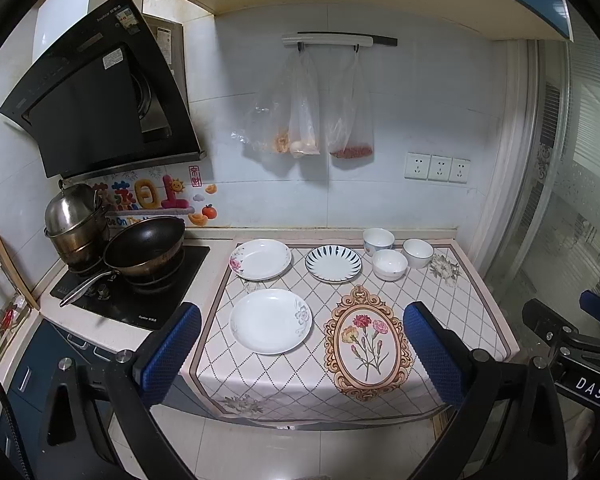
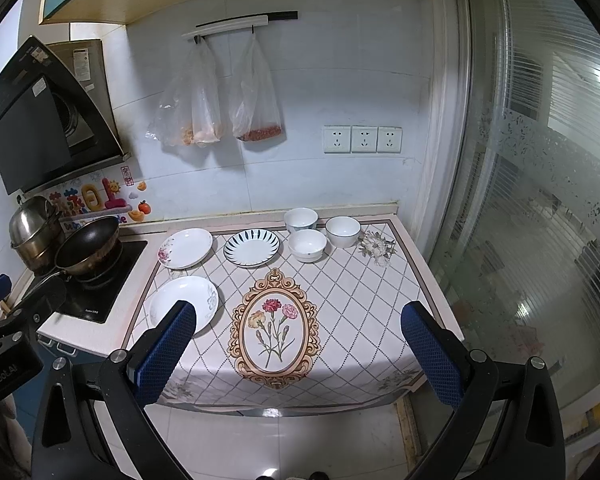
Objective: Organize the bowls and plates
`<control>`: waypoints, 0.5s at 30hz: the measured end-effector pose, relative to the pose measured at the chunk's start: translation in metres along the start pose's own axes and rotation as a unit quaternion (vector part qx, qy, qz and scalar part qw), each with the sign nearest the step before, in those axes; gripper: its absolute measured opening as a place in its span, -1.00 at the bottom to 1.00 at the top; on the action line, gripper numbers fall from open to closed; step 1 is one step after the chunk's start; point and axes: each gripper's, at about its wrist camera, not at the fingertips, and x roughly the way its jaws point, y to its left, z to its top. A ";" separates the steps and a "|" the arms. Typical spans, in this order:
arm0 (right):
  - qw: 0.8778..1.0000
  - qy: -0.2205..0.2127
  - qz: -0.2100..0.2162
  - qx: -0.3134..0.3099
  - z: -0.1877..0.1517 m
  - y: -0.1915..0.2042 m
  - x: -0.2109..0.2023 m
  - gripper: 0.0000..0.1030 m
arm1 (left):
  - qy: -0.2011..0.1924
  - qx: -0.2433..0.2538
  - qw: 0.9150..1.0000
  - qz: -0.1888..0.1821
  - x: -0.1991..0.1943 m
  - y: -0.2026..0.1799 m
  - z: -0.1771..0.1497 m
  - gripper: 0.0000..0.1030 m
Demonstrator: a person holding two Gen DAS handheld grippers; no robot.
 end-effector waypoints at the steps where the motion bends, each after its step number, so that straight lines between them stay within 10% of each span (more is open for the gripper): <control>1: 1.000 0.000 0.000 0.001 0.000 0.000 0.001 1.00 | 0.000 0.000 1.000 0.000 0.000 0.000 0.000 1.00; 15: 0.993 0.061 0.079 0.064 -0.014 0.016 0.075 1.00 | 0.047 -0.002 0.999 0.023 0.083 0.047 -0.004 1.00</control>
